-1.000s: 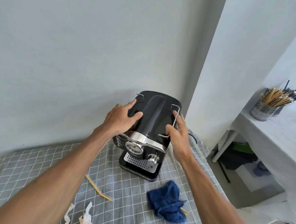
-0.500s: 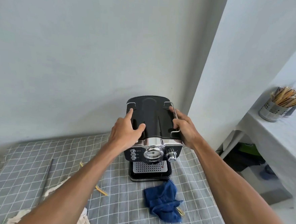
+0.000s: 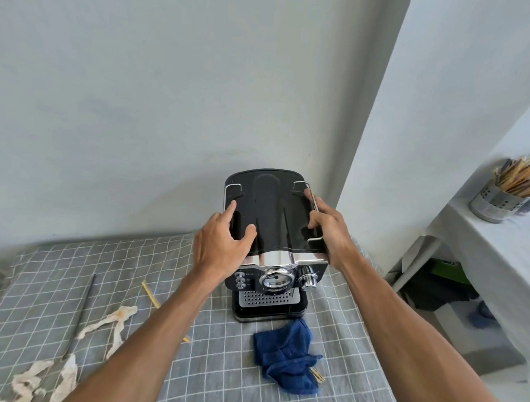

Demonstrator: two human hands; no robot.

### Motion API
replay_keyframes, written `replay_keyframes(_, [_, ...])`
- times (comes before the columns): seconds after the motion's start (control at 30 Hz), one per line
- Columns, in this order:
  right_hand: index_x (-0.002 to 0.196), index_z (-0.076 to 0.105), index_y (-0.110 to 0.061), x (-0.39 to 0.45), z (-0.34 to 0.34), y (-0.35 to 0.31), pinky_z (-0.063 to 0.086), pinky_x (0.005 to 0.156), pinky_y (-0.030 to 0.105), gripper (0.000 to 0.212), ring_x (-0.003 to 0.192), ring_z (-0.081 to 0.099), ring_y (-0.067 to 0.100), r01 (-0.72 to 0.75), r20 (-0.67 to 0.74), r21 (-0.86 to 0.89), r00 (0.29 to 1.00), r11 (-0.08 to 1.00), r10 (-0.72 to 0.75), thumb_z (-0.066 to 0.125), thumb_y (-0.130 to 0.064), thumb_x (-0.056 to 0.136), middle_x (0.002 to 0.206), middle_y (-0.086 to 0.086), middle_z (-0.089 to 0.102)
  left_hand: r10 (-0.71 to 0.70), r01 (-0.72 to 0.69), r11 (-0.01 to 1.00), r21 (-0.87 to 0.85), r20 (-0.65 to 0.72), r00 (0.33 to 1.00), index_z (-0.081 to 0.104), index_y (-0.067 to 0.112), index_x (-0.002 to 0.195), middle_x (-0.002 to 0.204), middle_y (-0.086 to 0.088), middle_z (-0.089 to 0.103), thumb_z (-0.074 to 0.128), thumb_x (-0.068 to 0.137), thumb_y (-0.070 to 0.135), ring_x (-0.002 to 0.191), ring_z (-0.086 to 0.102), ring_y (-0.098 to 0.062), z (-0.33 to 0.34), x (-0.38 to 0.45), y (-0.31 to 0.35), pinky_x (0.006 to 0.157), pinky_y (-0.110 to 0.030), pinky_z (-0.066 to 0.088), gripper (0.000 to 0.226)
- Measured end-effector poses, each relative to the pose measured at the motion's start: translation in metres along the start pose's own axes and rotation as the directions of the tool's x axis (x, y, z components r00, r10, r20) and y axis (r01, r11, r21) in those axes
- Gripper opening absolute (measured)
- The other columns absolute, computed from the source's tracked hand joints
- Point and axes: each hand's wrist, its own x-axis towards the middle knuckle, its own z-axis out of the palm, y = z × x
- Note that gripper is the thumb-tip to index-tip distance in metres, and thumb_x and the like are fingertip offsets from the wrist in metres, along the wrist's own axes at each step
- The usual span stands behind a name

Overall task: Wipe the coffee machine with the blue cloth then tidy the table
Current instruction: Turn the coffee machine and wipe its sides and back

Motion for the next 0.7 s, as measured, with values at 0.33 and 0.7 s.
replay_keyframes(0.33, [0.147,0.056,-0.031,0.01,-0.013,-0.007,0.057,0.093,0.038,0.077,0.123,0.057,0.017,0.065,0.08,-0.21,0.996,0.976,-0.049,0.048,0.003,0.078,0.15,-0.014,0.054,0.004,-0.004,0.999,-0.048,-0.002,1.0,0.053,0.03,0.146,0.081,0.013,0.047,0.051,0.087,0.057,0.073,0.051,-0.011,0.003,0.0,0.005,0.075,-0.035,0.05,0.065])
replay_keyframes(0.7, [0.143,0.056,-0.044,-0.027,-0.015,0.032,0.041,0.118,0.049,0.07,0.136,0.056,0.019,0.157,-0.062,-0.233,0.982,0.96,-0.176,0.046,-0.084,0.087,0.142,-0.007,0.064,-0.037,0.026,0.991,-0.135,-0.085,0.996,0.046,0.023,0.15,0.097,0.004,0.052,0.042,0.089,0.043,0.082,0.054,-0.014,0.01,-0.008,0.002,0.075,-0.038,0.049,0.064])
